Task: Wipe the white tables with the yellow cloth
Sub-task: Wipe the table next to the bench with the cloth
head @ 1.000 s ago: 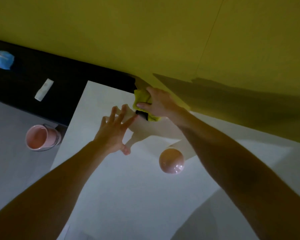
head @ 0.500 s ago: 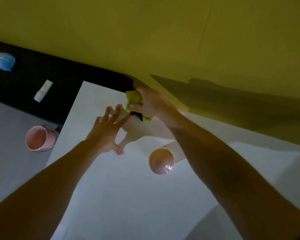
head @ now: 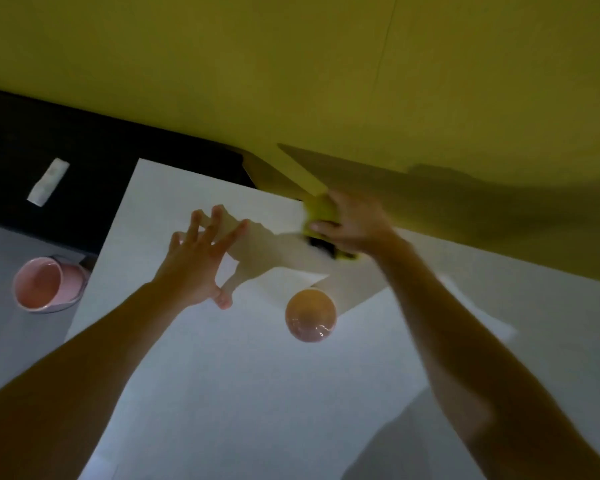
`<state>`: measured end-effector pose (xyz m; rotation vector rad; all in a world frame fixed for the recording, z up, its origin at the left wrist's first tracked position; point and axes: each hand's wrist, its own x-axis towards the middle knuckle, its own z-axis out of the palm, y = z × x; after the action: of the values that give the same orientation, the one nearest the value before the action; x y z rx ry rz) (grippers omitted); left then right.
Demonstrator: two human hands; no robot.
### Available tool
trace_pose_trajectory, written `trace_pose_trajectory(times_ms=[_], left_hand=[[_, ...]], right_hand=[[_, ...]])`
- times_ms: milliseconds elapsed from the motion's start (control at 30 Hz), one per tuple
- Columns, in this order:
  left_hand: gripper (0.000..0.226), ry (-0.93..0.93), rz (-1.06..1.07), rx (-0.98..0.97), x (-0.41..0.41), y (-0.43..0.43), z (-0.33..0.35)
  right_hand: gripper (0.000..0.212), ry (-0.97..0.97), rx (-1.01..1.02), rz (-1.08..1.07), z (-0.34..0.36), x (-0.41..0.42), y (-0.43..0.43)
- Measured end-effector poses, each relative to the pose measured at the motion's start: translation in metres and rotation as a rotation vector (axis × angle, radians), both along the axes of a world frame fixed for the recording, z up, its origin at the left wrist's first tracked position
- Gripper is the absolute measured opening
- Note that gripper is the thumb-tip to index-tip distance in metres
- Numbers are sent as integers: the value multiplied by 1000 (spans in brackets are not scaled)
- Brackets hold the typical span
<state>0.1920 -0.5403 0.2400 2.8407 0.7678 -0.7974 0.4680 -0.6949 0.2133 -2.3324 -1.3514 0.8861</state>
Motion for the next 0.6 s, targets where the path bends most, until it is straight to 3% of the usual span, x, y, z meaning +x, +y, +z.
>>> trace_pose_trajectory(times_ms=[100,167,300,433,500,600], left_hand=[[169,27,27,-10,3,-1,1],[169,32,37,-6,3,-1,2],[170,6,5,13,-2,-1,-1],[170,0,-1,19,0,-1,-4],[170,-2,4,23,0,-1,-5],[170,11,1,9,0,-2,-4]], right_hand=[[73,50,61,149,-1,-49,104],[71,96,69,158,3,-55,120],[72,167,57,-4,-1,-11,28],[69,56,-108,-181,13,42,-81],[67,-24,-163,-175,15,42,-79],[76,9,-87,-16,12,7,-3]])
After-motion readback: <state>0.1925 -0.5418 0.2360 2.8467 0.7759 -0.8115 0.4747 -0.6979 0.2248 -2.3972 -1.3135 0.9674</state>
